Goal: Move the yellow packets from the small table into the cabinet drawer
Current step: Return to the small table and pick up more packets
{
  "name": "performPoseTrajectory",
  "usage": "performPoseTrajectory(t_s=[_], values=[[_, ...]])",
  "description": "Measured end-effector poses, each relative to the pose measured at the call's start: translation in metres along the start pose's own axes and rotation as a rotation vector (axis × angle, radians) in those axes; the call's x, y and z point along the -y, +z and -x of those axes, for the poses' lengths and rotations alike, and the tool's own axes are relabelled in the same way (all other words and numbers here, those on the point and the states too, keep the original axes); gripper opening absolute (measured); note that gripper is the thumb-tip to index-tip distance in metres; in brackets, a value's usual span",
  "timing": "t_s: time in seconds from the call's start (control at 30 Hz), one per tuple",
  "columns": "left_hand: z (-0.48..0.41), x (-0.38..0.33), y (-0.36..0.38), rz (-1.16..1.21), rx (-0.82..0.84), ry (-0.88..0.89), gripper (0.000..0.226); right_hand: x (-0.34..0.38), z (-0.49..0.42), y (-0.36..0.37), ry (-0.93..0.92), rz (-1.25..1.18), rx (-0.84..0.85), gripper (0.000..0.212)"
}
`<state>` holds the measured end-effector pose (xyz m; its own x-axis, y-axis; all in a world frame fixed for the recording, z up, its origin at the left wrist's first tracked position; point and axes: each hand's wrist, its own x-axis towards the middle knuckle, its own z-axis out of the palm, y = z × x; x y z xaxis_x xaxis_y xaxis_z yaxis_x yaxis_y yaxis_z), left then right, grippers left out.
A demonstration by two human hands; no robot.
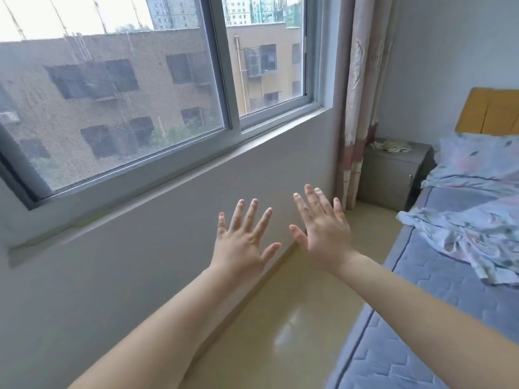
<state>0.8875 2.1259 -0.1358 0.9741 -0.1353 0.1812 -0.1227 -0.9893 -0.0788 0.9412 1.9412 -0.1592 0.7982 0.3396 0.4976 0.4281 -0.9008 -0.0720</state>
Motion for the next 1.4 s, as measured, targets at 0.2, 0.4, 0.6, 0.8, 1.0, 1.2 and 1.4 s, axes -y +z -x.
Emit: performPoseTrajectory(t_s=[0.2,0.4,0.6,0.8,1.0,1.2,1.4], values=[[-0.155,0.046,0.046,-0.027,-0.024,0.16,0.087,-0.043,-0.11,0.074,0.125,0.096,0.012,0.064],[-0.333,0.075,0.103,-0.055,-0.06,0.343,0.085,-0.099,-0.219,0.156,0.274,0.179,0.052,0.066],[-0.519,0.074,0.134,-0.006,-0.064,0.52,0.085,-0.174,-0.337,0.214,0.482,0.243,0.142,0.067],[-0.659,0.014,0.164,0.049,-0.034,0.661,0.086,-0.271,-0.394,0.243,0.65,0.294,0.216,0.073],[-0.783,-0.09,0.211,0.081,-0.028,0.744,0.077,-0.416,-0.423,0.27,0.732,0.371,0.228,0.08],[-0.933,-0.207,0.224,0.071,-0.074,0.797,0.085,-0.593,-0.485,0.278,0.779,0.392,0.223,0.066],[-1.063,-0.301,0.239,0.094,-0.06,0.81,0.07,-0.736,-0.543,0.292,0.774,0.394,0.23,0.064]])
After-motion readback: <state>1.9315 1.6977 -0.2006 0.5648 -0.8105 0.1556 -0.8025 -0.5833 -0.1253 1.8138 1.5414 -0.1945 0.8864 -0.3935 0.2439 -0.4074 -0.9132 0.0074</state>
